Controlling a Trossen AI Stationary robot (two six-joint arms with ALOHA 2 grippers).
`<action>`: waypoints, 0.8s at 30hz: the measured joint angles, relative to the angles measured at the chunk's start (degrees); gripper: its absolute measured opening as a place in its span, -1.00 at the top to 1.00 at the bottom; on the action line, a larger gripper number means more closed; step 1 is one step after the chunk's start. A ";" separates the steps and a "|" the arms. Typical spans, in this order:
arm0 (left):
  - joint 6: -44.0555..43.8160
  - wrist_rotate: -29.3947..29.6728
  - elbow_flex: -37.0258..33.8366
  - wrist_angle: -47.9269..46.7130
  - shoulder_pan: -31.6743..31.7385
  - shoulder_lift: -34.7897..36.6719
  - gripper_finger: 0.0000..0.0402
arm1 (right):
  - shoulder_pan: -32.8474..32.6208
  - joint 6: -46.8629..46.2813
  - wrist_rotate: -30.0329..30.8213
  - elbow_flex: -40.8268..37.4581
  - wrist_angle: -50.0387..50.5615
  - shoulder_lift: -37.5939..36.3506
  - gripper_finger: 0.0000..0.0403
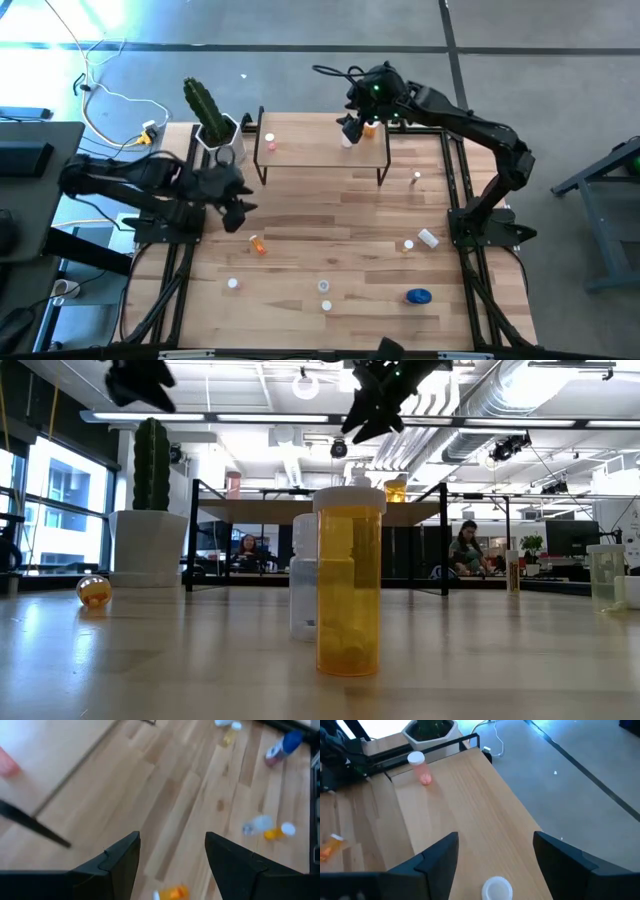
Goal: Pick and place medicine bottles onto shelf by color
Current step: Put the pink pill bottle on the shelf
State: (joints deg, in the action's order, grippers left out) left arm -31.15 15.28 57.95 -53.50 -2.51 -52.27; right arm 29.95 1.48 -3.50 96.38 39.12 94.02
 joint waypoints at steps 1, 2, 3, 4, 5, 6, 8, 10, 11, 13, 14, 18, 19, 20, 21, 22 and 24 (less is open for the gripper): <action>-1.88 0.91 0.00 -1.51 -1.79 -0.01 -0.05 | -0.04 -0.06 0.01 0.43 0.27 0.00 -0.23; -3.86 1.77 0.00 -2.90 -3.56 -0.15 -0.05 | -0.16 -0.42 0.01 0.91 0.69 0.00 -0.23; -5.68 2.49 0.00 -3.95 -5.47 -0.39 -0.05 | -0.32 -1.07 0.01 1.40 1.05 0.00 -0.23; -7.43 3.09 -0.02 -4.73 -7.47 -0.61 -0.05 | -0.46 -1.63 0.01 1.94 1.35 0.00 -0.23; -8.84 3.68 -0.02 -5.52 -9.47 -0.79 -0.05 | -0.72 -2.18 0.03 2.55 1.77 0.00 -0.23; -10.08 4.21 -0.02 -6.12 -11.51 -1.04 -0.05 | -1.00 -2.83 0.01 3.22 2.21 0.00 -0.23; -12.43 5.31 -0.02 -7.60 -15.24 -1.93 -0.05 | -1.62 -3.14 0.01 4.70 3.04 0.00 -0.23; -15.87 6.48 -0.04 -9.79 -18.78 -2.99 -0.05 | -2.44 -3.50 0.01 5.96 4.03 -0.02 -0.23; -17.56 7.35 -0.04 -10.14 -20.52 -3.55 -0.05 | -2.87 -4.23 0.01 6.48 4.26 -0.02 -0.23; -20.45 9.03 -0.04 -10.08 -24.28 -4.64 -0.05 | -3.72 -5.39 0.02 7.61 5.34 -0.02 -0.23; -21.78 9.89 -0.04 -9.99 -26.25 -5.14 -0.05 | -4.19 -5.64 0.02 8.06 5.50 -0.02 -0.23; -27.39 13.35 -0.04 -10.16 -33.12 -7.86 -0.05 | -6.01 -6.19 0.04 9.56 7.28 -0.02 -0.23; -28.88 14.26 -0.04 -10.18 -34.70 -8.51 -0.05 | -6.41 -6.21 0.04 9.81 7.55 -0.02 -0.23; -30.37 15.26 -0.04 -10.19 -36.20 -9.27 -0.05 | -6.79 -6.29 0.04 10.10 8.12 -0.02 -0.23; -31.90 16.04 -0.04 -10.18 -37.53 -10.11 -0.05 | -7.11 -6.70 0.02 10.38 8.73 -0.02 -0.23; -33.45 16.60 -0.07 -10.18 -38.90 -10.98 -0.05 | -7.42 -7.10 0.04 10.58 9.20 -0.02 -0.23; -36.61 18.05 -0.07 -10.18 -41.41 -12.67 -0.05 | -8.02 -7.76 0.04 10.62 9.71 -0.02 -0.23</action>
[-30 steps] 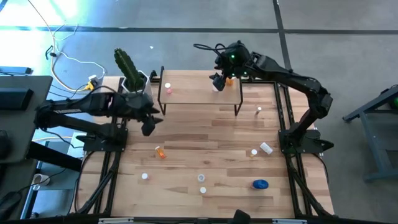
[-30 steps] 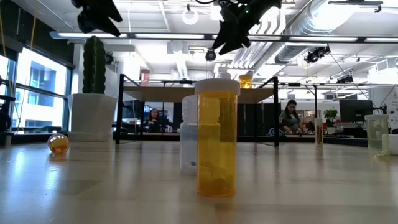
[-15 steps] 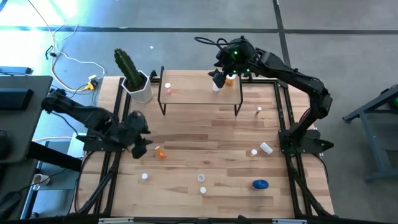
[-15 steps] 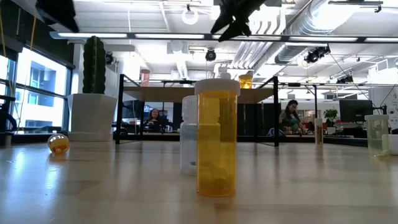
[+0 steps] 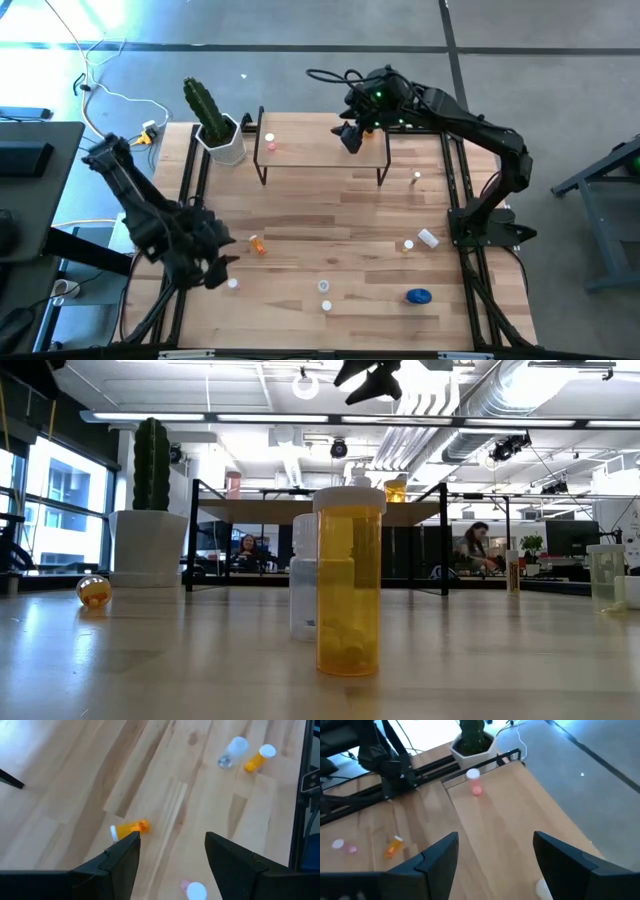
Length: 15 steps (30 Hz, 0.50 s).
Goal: Pick and place medicine bottles onto shelf by color
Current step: Put the pink pill bottle on the shelf
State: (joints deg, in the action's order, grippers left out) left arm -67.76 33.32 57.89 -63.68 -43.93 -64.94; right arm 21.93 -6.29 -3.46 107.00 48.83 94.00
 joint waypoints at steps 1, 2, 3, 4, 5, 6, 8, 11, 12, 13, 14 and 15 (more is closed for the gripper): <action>-1.61 0.70 0.00 0.00 -1.16 -0.95 -0.05 | -0.32 -0.36 0.02 0.00 0.22 0.00 -0.23; -3.08 1.13 0.00 0.02 -2.29 -1.99 -0.05 | -0.61 -0.73 0.01 0.00 0.47 0.00 -0.23; -4.64 1.58 0.00 0.00 -3.41 -3.03 -0.05 | -0.92 -1.11 0.02 0.00 0.64 0.00 -0.23; -6.09 2.03 0.00 0.00 -4.46 -4.03 -0.05 | -1.21 -1.26 0.04 0.00 0.72 0.00 -0.23; -7.33 2.20 0.00 0.00 -5.55 -5.10 -0.05 | -1.52 -1.26 0.05 0.00 0.84 0.00 -0.23; -8.34 2.25 0.00 0.02 -6.53 -6.26 -0.05 | -1.82 -1.26 0.07 0.00 1.12 0.00 -0.23; -9.74 2.08 0.00 0.02 -8.36 -8.45 -0.05 | -2.38 -1.26 0.07 0.00 1.24 0.00 -0.23; -12.43 1.68 0.00 -0.02 -10.78 -11.51 -0.05 | -3.21 -1.33 1.37 0.00 1.19 0.00 -0.23; -13.69 1.66 0.00 -0.07 -11.56 -12.38 -0.05 | -3.48 -1.33 1.99 0.00 1.19 0.00 -0.23; -15.05 1.70 0.00 -0.15 -12.31 -13.13 -0.05 | -3.74 -1.32 2.56 0.00 1.18 0.00 -0.23; -16.58 1.84 0.00 -0.16 -12.97 -13.88 -0.05 | -3.96 -1.33 3.08 0.00 1.17 0.00 -0.23; -18.08 1.94 0.00 -0.17 -13.55 -14.66 -0.05 | -4.22 -1.33 3.49 0.00 1.17 0.00 -0.23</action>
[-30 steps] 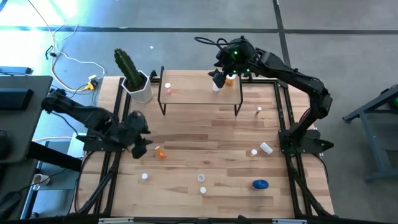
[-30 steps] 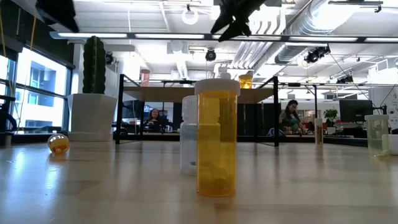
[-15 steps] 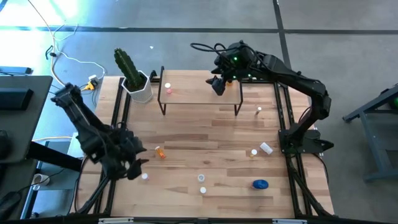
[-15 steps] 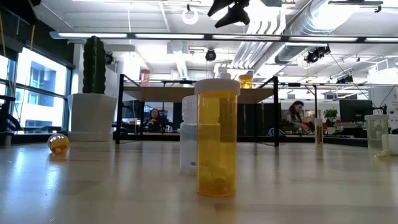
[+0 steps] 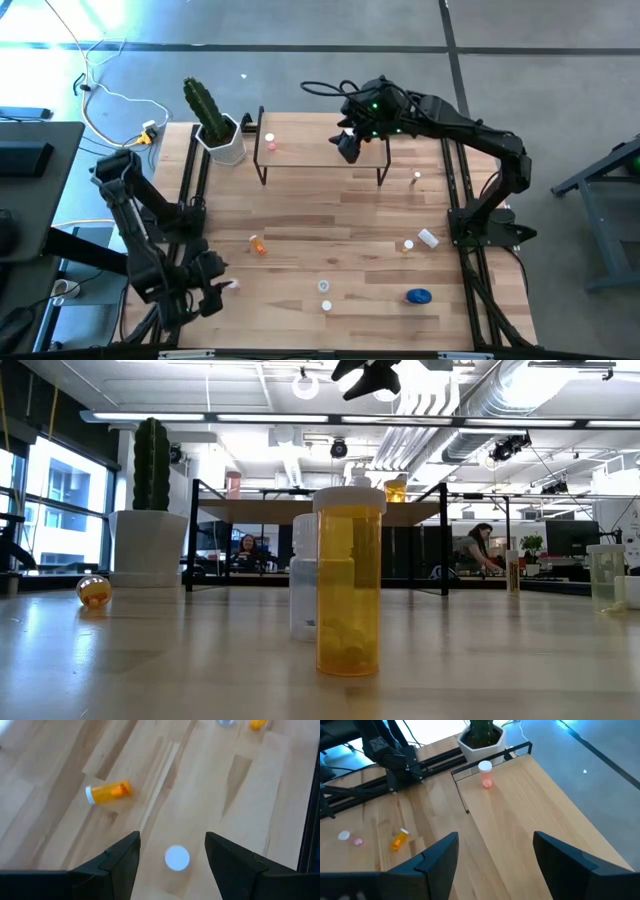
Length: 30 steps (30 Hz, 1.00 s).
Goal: Pick and place medicine bottles onto shelf by color
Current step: Put the pink pill bottle on the shelf
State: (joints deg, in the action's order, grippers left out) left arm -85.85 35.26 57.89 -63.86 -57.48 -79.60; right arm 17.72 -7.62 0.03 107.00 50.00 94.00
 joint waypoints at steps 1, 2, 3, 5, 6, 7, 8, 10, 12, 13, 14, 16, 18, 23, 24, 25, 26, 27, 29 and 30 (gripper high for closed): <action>-1.51 0.03 0.00 0.02 -0.53 -0.71 -0.05 | -0.18 0.00 0.27 0.00 0.02 0.00 -0.23; -2.85 0.03 0.00 0.01 -1.00 -1.33 -0.05 | -0.37 0.02 0.54 0.00 0.02 0.00 -0.23; -4.18 0.10 0.00 0.02 -1.46 -1.87 -0.05 | -0.53 0.00 0.61 0.00 0.02 0.00 -0.23; -6.52 0.14 0.00 0.05 -2.23 -3.24 -0.05 | -0.71 -0.09 0.62 0.00 0.02 0.00 -0.23; -7.44 0.14 0.00 0.15 -2.54 -3.95 -0.05 | -0.83 -0.09 0.62 0.00 0.02 0.00 -0.23; -8.30 0.14 0.00 0.31 -2.79 -4.65 -0.05 | -0.90 -0.09 0.62 0.00 0.02 0.00 -0.23; -9.06 0.14 0.00 0.52 -3.09 -5.38 -0.05 | -0.92 -0.09 0.62 0.00 0.00 0.00 -0.23; -10.67 -0.09 0.00 0.80 -3.46 -6.98 -0.05 | -0.93 -0.09 0.62 0.00 0.03 0.00 -0.23; -12.53 -0.33 0.00 0.79 -3.51 -8.62 -0.05 | -0.92 -0.09 0.62 0.00 0.17 0.00 -0.23; -13.49 -0.38 0.00 0.80 -3.51 -9.39 -0.05 | -0.92 -0.09 0.62 0.00 0.33 0.00 -0.23; -14.49 -0.44 0.00 0.81 -3.51 -10.08 -0.05 | -0.92 -0.09 0.62 0.00 0.47 0.00 -0.23; -15.99 -0.48 0.00 0.93 -3.49 -11.27 -0.05 | -0.92 -0.09 0.62 0.00 0.75 0.00 -0.23; -17.27 -0.50 0.00 1.16 -3.49 -12.50 -0.05 | -0.92 -0.09 0.64 0.00 1.09 0.00 -0.23; -19.68 -0.73 -0.02 2.06 -3.49 -14.84 -0.05 | -0.92 -0.09 0.66 0.00 1.37 0.00 -0.23; -19.97 -0.65 -0.02 2.61 -3.49 -15.17 -0.05 | -0.92 -0.09 0.66 0.00 1.39 0.00 -0.23; -20.13 -0.50 -0.02 3.04 -3.49 -15.58 -0.05 | -0.92 -0.09 0.66 0.00 1.40 0.00 -0.23; -20.31 -0.50 -0.02 3.35 -3.49 -15.95 -0.05 | -0.92 -0.09 0.66 0.00 1.40 0.00 -0.23; -20.46 -0.50 -0.02 3.66 -3.49 -16.39 -0.05 | -0.92 -0.09 0.66 0.00 1.40 0.00 -0.23; -20.85 -0.67 -0.02 4.12 -3.49 -17.26 -0.05 | -0.92 -0.09 0.66 0.00 1.42 0.00 -0.23; -21.38 -0.71 -0.02 4.20 -3.46 -17.76 -0.05 | -0.92 -0.09 0.68 0.00 1.40 0.00 -0.23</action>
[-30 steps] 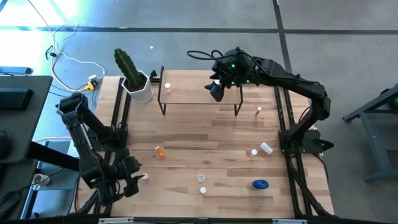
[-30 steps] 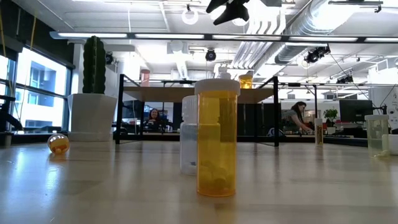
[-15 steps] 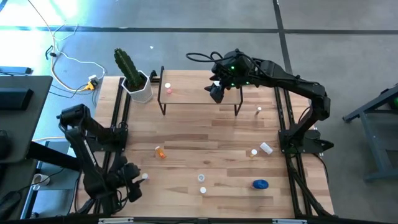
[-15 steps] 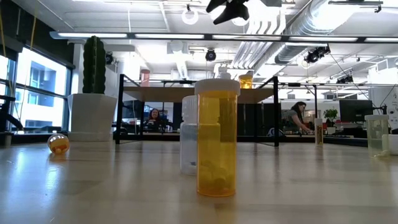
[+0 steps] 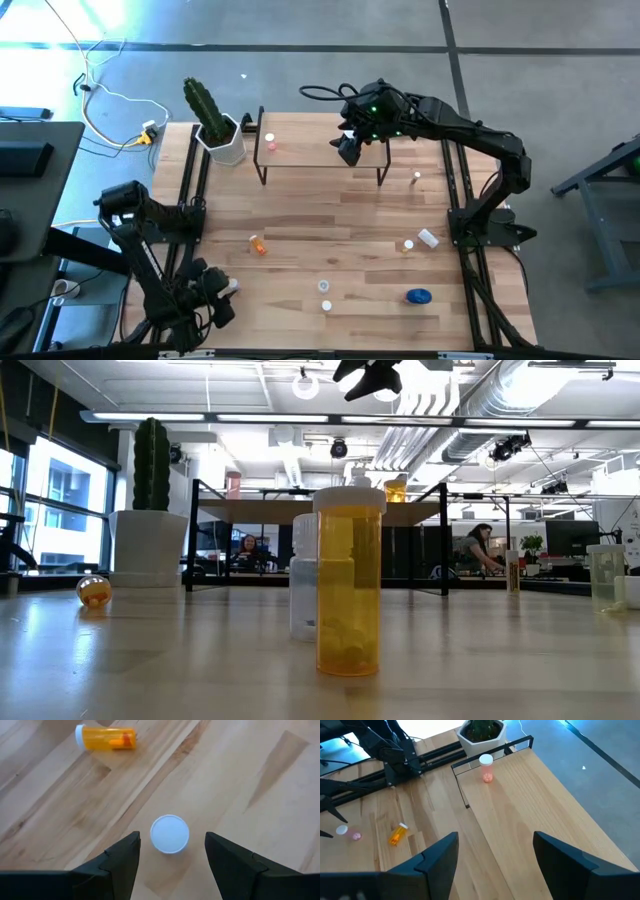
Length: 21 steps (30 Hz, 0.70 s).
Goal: Pick and place medicine bottles onto shelf by color
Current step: Put the pink pill bottle on the shelf
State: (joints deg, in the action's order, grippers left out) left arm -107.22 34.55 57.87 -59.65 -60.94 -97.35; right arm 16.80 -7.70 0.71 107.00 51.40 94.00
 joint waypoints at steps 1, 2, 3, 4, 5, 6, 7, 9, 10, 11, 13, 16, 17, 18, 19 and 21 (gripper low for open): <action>-0.54 0.05 0.00 -0.01 0.02 -0.48 -0.05 | 0.00 0.00 0.00 0.00 0.02 0.00 -0.23; -1.07 0.18 0.00 -0.01 0.02 -0.86 -0.05 | 0.00 0.00 0.04 0.00 0.02 0.00 -0.23; -1.49 0.32 0.00 -0.05 0.04 -1.22 -0.05 | 0.00 0.00 0.14 0.00 0.02 0.00 -0.23; -1.64 0.49 0.00 -0.04 0.05 -1.54 -0.05 | 0.00 0.00 0.15 0.00 0.02 0.00 -0.23; -1.67 0.47 0.00 -0.05 0.19 -1.81 -0.05 | 0.00 0.00 0.21 0.00 0.02 0.00 -0.23; -1.66 0.55 0.00 -0.09 0.25 -2.10 -0.05 | 0.00 -0.03 0.37 0.00 0.02 0.00 -0.23; -1.68 0.64 0.00 -0.09 0.38 -2.35 -0.05 | 0.00 -0.23 0.50 0.00 0.02 0.00 -0.23; -1.68 0.89 0.00 -0.11 0.59 -2.67 -0.05 | 0.00 -1.07 0.70 0.00 0.04 0.00 -0.23; -1.71 1.22 0.00 -0.11 0.62 -2.70 -0.05 | 0.00 -1.29 0.71 0.00 0.04 0.00 -0.23; -1.92 1.87 0.00 -0.11 0.70 -2.73 -0.05 | 0.00 -1.31 0.72 0.00 0.04 0.00 -0.23; -2.10 2.55 0.00 -0.13 0.98 -2.76 -0.05 | 0.00 -1.31 0.72 0.00 0.06 0.00 -0.23; -0.88 2.29 0.00 -0.22 1.47 -2.76 -0.05 | 0.00 -1.31 0.72 0.00 0.11 0.00 -0.23; -0.41 2.31 0.00 -0.24 1.50 -2.76 -0.05 | 0.00 -1.31 0.72 0.00 0.13 0.00 -0.23; -0.35 2.29 0.00 -0.24 1.69 -2.76 -0.05 | 0.00 -1.33 0.70 0.00 0.13 0.00 -0.23; -0.29 2.13 0.00 -0.28 1.80 -2.76 -0.05 | 0.00 -1.31 0.71 0.00 0.13 0.00 -0.23; -0.17 1.57 0.00 -0.34 2.09 -2.76 -0.05 | 0.00 -1.31 0.70 0.00 0.13 0.00 -0.23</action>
State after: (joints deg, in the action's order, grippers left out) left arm -107.39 36.12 57.87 -60.00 -58.85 -100.12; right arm 16.80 -9.02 1.41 107.00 51.53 94.00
